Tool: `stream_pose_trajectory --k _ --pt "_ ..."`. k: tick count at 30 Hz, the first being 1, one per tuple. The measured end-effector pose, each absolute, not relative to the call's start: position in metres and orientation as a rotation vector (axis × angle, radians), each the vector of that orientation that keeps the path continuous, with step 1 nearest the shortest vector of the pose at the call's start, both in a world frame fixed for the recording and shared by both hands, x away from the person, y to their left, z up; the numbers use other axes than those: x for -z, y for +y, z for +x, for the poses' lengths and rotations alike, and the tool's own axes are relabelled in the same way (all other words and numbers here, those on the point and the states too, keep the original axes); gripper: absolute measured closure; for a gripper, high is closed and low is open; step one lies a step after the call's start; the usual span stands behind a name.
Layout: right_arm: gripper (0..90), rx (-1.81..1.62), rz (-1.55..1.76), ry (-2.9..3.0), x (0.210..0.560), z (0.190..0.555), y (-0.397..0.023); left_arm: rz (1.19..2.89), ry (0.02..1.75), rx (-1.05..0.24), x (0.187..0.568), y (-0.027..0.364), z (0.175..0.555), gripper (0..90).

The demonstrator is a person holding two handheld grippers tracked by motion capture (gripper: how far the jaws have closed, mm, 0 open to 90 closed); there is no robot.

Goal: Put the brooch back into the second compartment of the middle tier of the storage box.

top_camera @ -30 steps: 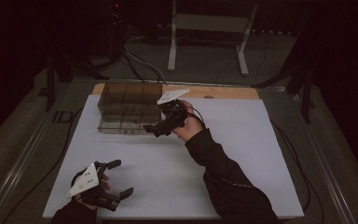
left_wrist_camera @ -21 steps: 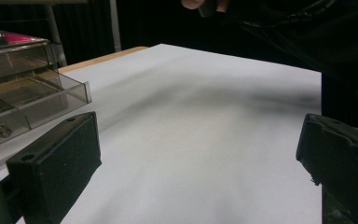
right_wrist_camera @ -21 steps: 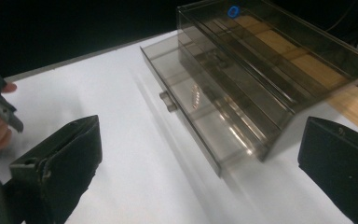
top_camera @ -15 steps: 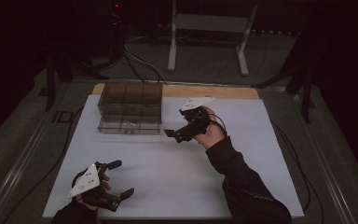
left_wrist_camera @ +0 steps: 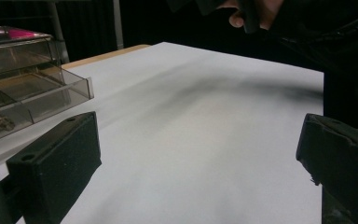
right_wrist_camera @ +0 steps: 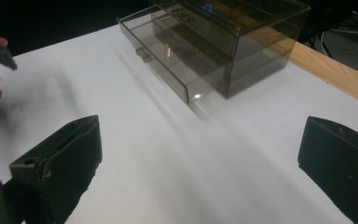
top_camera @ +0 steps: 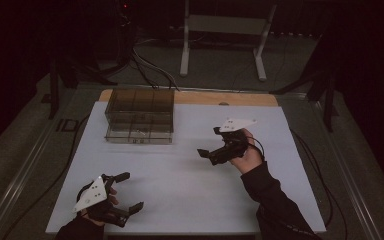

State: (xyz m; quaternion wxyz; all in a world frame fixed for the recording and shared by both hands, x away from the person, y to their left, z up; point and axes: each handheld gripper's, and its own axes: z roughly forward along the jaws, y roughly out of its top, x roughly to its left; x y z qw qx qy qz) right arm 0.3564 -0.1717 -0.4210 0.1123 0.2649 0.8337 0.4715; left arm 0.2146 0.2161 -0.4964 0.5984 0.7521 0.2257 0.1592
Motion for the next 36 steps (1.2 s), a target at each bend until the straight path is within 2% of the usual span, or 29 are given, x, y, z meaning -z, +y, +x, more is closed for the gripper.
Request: stream_pose_trajectory --k 21,36 --pt "0.0 -1.376 0.874 2.398 0.476 0.311 -0.231 1.751 0.520 -0.365 0.497 0.214 0.215 0.4" --pt "0.0 -1.343 0.943 2.364 0.496 0.281 -0.271 1.758 0.516 -0.371 0.497 0.214 0.214 0.4"
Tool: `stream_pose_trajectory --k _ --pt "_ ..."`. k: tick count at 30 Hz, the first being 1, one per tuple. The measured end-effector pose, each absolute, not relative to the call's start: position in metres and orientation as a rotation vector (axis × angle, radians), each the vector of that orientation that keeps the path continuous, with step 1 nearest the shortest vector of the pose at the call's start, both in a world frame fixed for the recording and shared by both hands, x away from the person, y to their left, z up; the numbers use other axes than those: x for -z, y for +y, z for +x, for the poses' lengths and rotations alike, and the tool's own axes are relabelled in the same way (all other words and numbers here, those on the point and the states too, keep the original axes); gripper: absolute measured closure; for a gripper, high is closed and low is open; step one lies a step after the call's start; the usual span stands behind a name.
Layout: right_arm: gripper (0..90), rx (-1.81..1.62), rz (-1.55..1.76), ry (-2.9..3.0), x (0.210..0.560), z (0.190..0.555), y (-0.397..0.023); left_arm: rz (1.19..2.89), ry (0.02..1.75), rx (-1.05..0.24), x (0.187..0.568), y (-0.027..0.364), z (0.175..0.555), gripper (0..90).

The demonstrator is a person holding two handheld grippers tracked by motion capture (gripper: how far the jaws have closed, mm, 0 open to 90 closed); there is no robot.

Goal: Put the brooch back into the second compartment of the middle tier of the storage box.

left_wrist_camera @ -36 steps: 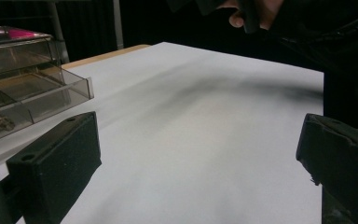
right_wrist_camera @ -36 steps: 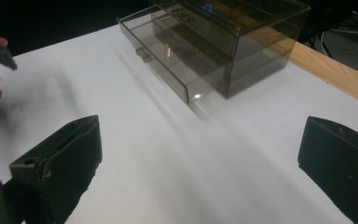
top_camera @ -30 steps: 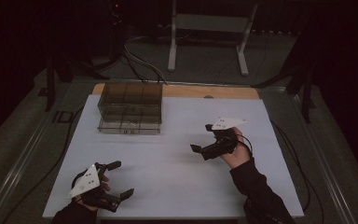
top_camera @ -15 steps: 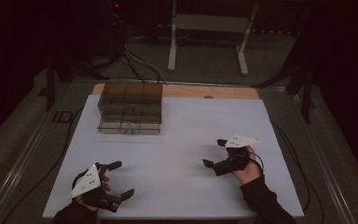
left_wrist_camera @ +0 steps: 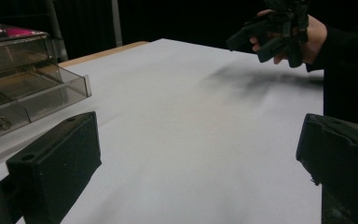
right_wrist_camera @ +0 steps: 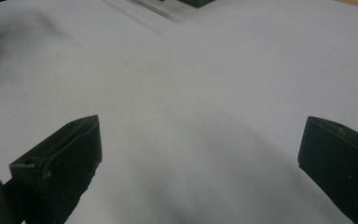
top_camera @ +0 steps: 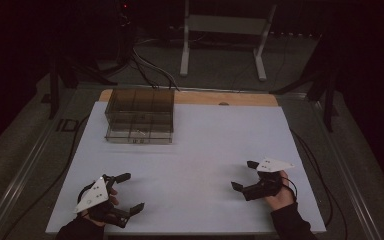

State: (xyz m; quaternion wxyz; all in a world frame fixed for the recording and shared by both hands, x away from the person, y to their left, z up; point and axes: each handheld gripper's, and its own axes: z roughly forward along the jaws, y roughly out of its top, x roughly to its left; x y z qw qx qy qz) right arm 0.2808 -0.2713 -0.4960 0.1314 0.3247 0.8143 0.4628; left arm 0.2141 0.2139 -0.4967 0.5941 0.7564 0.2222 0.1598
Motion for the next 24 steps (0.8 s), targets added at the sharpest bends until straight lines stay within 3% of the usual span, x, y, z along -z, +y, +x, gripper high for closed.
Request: stream_pose_trajectory --k 14,24 --pt "0.0 -1.313 1.045 2.284 0.507 0.254 -0.317 1.757 0.519 -0.372 0.497 0.214 0.214 0.4" --pt "0.0 -1.306 1.042 2.286 0.508 0.256 -0.318 1.760 0.520 -0.374 0.497 0.213 0.214 0.4"
